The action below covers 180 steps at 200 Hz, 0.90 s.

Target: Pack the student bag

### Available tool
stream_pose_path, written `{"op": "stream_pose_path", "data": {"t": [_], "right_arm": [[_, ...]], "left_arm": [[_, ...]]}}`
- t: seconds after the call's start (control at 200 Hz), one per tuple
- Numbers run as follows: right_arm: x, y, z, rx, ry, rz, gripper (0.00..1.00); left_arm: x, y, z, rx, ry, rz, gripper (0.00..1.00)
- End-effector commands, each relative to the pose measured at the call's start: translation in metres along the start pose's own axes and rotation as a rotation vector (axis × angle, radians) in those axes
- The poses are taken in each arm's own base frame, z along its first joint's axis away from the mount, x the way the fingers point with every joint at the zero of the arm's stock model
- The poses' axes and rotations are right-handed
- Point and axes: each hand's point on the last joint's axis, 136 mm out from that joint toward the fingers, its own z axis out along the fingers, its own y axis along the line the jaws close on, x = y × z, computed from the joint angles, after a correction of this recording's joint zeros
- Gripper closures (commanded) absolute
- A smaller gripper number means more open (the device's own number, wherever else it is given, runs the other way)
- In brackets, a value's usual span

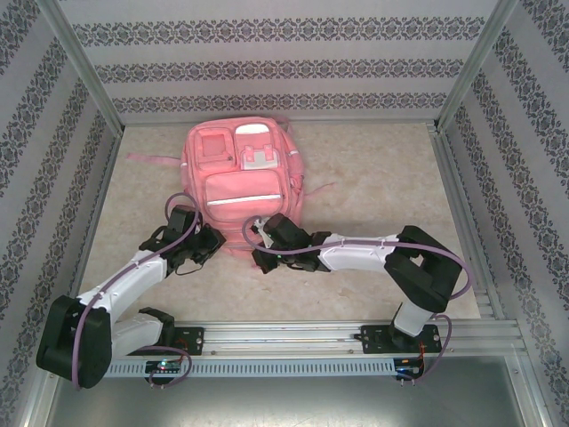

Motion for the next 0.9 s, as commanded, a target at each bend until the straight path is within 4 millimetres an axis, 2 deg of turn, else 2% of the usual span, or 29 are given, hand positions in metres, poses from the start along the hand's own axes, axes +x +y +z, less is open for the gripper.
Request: {"op": "stream_pose_path", "data": {"t": [0.0, 0.165, 0.265, 0.355, 0.5, 0.71, 0.819, 0.894], "right_arm": [[0.02, -0.003, -0.003, -0.004, 0.099, 0.0, 1.0], [0.0, 0.019, 0.021, -0.055, 0.099, 0.019, 1.0], [-0.015, 0.028, 0.037, -0.075, 0.064, 0.049, 1.0], [-0.026, 0.027, 0.05, -0.074, 0.032, 0.084, 1.0], [-0.033, 0.03, 0.063, -0.089, 0.01, 0.113, 1.0], [-0.031, 0.029, 0.065, -0.079, 0.004, 0.117, 1.0], [-0.031, 0.026, 0.063, -0.071, -0.004, 0.119, 1.0], [-0.031, 0.026, 0.063, -0.069, -0.008, 0.118, 1.0]], "left_arm": [[-0.032, 0.01, -0.014, -0.071, -0.127, 0.019, 0.87], [-0.045, 0.009, -0.022, -0.091, -0.137, 0.031, 0.84], [-0.055, 0.015, -0.031, -0.114, -0.155, -0.005, 0.66], [-0.058, 0.02, -0.036, -0.1, -0.15, -0.068, 0.58], [-0.046, 0.012, -0.034, -0.02, -0.099, -0.131, 0.57], [-0.023, -0.012, -0.021, 0.072, -0.027, -0.175, 0.57], [-0.012, -0.016, -0.012, 0.069, 0.009, -0.186, 0.57], [-0.005, -0.011, -0.005, 0.043, 0.032, -0.204, 0.57]]}}
